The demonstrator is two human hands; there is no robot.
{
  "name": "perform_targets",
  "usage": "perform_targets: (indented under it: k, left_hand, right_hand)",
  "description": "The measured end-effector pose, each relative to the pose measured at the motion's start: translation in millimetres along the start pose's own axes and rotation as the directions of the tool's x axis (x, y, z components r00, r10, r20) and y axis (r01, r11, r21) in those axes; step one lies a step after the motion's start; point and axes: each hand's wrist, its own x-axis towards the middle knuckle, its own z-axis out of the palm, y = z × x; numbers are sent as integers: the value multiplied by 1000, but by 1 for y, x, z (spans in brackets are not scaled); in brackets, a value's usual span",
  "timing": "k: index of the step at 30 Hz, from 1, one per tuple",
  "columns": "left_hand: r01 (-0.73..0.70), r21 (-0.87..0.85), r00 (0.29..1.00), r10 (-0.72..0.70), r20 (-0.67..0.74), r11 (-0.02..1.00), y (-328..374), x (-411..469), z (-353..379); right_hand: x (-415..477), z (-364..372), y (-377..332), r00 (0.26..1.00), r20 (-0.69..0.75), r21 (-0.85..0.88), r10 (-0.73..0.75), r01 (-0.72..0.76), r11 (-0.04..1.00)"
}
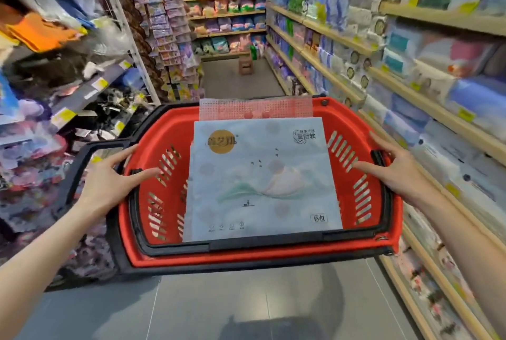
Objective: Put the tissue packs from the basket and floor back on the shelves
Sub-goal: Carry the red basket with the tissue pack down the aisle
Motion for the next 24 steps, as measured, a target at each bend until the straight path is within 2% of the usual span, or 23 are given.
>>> perform_targets:
  k: [5,8,12,14,19,24]
  left_hand:
    - [19,-4,999,-19,29,1000,-2,95,19]
    - [-15,-22,998,16,57,1000,-1,152,39]
    - [-65,-40,992,69,106,997,-2,238,75]
    - [-88,-60,979,97,177,994,-1,285,92]
    - [-225,-37,915,224,335,974,19,401,142]
    - [-384,-39,796,353,492,922,48,484,209]
  right_hand:
    - [81,18,9,999,-26,-38,27,-28,999]
    - [122,32,19,997,-42,-19,57,-58,998]
    - [166,56,33,985,-122,0,126,-127,992]
    - [184,72,38,970,-176,9,166,-167,986]
    - [206,106,52,896,-383,-25,226,-254,967]
    - [207,123,76,773,-511,95,377,-386,918]
